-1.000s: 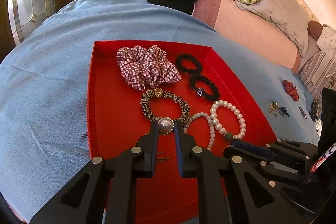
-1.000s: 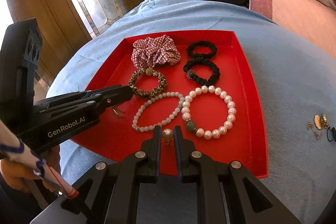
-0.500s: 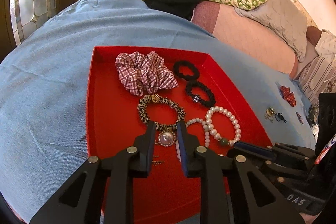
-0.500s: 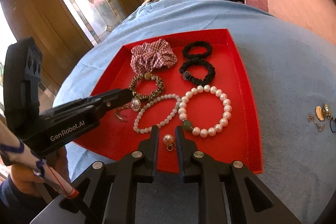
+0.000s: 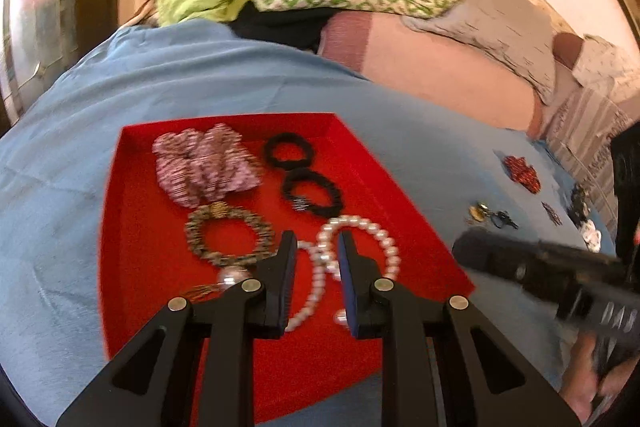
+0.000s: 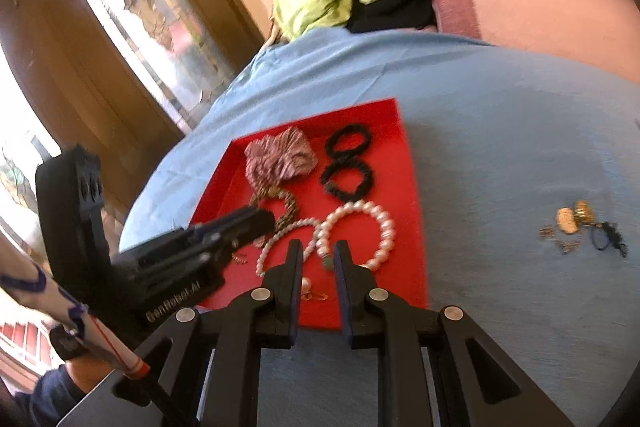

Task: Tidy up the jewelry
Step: 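Move both open tools back to the gold pendants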

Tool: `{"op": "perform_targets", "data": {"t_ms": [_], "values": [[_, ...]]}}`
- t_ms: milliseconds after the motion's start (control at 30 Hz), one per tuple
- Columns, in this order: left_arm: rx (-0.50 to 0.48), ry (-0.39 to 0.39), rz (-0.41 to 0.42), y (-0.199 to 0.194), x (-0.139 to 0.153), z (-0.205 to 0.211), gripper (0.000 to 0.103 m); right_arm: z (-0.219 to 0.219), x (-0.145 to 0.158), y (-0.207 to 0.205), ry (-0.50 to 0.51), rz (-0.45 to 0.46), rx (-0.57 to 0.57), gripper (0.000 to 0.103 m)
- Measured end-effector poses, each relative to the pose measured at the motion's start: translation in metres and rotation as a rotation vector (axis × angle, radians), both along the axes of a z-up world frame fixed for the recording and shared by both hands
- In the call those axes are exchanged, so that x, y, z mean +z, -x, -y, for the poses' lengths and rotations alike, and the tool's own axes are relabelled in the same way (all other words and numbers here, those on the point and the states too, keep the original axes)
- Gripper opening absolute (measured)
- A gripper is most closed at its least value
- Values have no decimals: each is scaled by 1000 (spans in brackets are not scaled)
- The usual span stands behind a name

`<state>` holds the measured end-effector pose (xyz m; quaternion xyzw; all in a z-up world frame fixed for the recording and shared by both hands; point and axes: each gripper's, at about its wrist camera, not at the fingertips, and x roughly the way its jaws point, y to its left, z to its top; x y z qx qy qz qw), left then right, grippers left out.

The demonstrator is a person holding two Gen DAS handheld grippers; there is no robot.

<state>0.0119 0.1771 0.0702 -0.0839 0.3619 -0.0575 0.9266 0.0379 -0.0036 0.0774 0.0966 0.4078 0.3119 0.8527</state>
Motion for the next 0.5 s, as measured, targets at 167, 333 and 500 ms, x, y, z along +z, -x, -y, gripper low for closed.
{"op": "perform_targets", "data": {"t_ms": [167,333,500], "values": [[-76,-54,24,0,2,32,20,43,8,-8,-10,-3,-92,17],[-135,-67,27,-3,2,57,20,108,6,-20,-14,-12,-222,18],[-209,-102,34,-4,0,84,20,173,-18,-48,-3,-94,-363,27]]}}
